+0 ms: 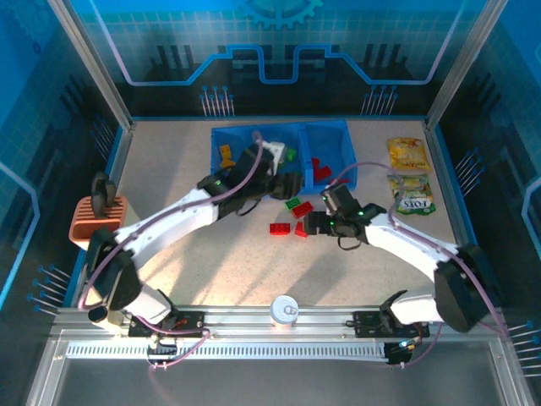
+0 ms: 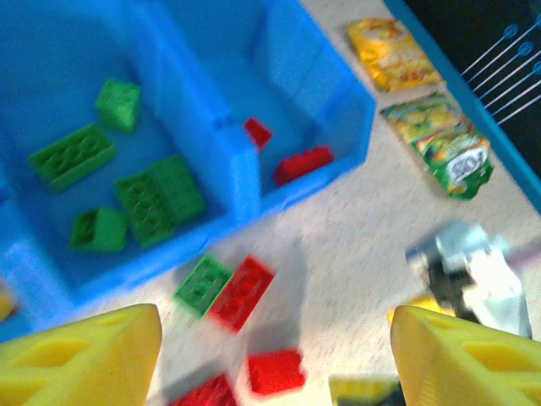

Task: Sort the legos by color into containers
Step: Pick up the lego from the center of the table, then place the lego in the container.

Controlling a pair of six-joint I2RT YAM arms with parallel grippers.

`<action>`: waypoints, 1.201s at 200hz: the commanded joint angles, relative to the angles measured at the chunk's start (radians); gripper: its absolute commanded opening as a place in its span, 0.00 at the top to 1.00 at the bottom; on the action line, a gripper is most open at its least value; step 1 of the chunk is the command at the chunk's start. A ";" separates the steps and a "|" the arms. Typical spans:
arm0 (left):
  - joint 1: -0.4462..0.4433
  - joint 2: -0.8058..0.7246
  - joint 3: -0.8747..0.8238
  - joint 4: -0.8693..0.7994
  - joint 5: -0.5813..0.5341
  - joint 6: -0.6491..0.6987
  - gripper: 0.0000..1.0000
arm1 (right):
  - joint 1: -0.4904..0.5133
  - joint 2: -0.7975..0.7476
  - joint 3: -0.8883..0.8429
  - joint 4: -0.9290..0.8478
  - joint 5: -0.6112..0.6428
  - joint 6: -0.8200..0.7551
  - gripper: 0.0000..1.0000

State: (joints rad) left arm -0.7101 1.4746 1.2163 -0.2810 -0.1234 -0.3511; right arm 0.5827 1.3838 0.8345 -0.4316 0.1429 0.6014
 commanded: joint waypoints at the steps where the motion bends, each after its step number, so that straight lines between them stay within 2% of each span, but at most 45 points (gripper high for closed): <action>1: -0.004 -0.111 -0.187 0.023 -0.079 -0.052 0.27 | 0.049 0.110 0.088 -0.001 0.023 0.000 0.12; 51: -0.006 -0.448 -0.495 -0.090 -0.152 -0.128 0.27 | 0.102 0.337 0.198 -0.016 0.072 0.070 0.23; 66: -0.007 -0.532 -0.553 -0.130 -0.172 -0.145 0.27 | 0.115 0.380 0.225 -0.031 0.088 0.080 0.34; 88: -0.006 -0.630 -0.617 -0.169 -0.177 -0.178 0.27 | 0.137 0.391 0.242 -0.059 0.121 0.095 0.57; 104: -0.006 -0.670 -0.654 -0.178 -0.168 -0.203 0.27 | 0.149 0.372 0.250 -0.086 0.150 0.101 0.69; 117: -0.007 -0.687 -0.674 -0.181 -0.163 -0.216 0.27 | 0.150 0.334 0.259 -0.108 0.167 0.097 0.74; 137: -0.007 -0.695 -0.682 -0.190 -0.155 -0.221 0.28 | 0.126 0.255 0.281 -0.161 0.227 0.073 0.74; 177: -0.032 -0.701 -0.688 -0.206 -0.147 -0.220 0.28 | -0.082 0.204 0.403 -0.197 0.203 -0.052 0.72; 205: -0.082 -0.708 -0.710 -0.209 -0.162 -0.253 0.29 | -0.201 0.344 0.572 -0.211 0.118 -0.110 0.68; 240: -0.163 -0.710 -0.712 -0.217 -0.185 -0.306 0.29 | -0.237 0.573 0.819 -0.295 0.127 -0.149 0.63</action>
State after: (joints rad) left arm -0.8265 0.7769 0.5117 -0.4717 -0.2775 -0.6037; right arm 0.3538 1.8210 1.5486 -0.6304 0.2958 0.5053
